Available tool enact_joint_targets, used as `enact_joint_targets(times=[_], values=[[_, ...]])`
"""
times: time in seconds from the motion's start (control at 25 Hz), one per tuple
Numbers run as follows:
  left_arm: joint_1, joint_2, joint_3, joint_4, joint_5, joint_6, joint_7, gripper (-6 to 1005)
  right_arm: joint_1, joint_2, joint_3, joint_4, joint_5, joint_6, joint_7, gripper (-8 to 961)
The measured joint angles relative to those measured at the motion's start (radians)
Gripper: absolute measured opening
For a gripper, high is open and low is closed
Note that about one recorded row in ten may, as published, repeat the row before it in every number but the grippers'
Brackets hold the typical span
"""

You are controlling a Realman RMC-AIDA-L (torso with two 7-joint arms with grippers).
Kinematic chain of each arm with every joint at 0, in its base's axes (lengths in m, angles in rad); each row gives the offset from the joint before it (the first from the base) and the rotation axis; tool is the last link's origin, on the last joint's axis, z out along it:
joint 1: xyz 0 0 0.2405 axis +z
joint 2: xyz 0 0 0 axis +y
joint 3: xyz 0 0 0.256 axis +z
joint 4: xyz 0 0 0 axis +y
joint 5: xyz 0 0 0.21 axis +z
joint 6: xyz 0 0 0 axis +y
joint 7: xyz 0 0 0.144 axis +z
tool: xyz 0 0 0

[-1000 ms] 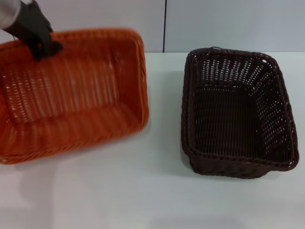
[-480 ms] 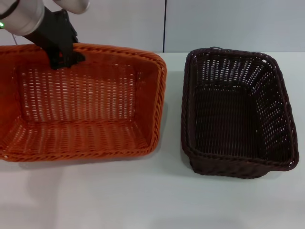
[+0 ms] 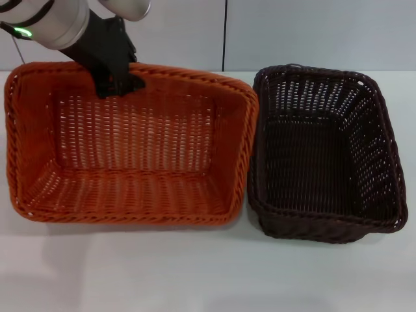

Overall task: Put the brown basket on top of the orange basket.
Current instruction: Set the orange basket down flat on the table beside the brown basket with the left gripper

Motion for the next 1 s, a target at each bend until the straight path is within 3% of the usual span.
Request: enact_joint_targets(times=[1.0], values=[[-0.044,0.002,0.011,-0.261,-0.016,0.173,0.04,152,-0.017,0.0,-0.006,0.0,-0.002,-0.013,0.0,816]])
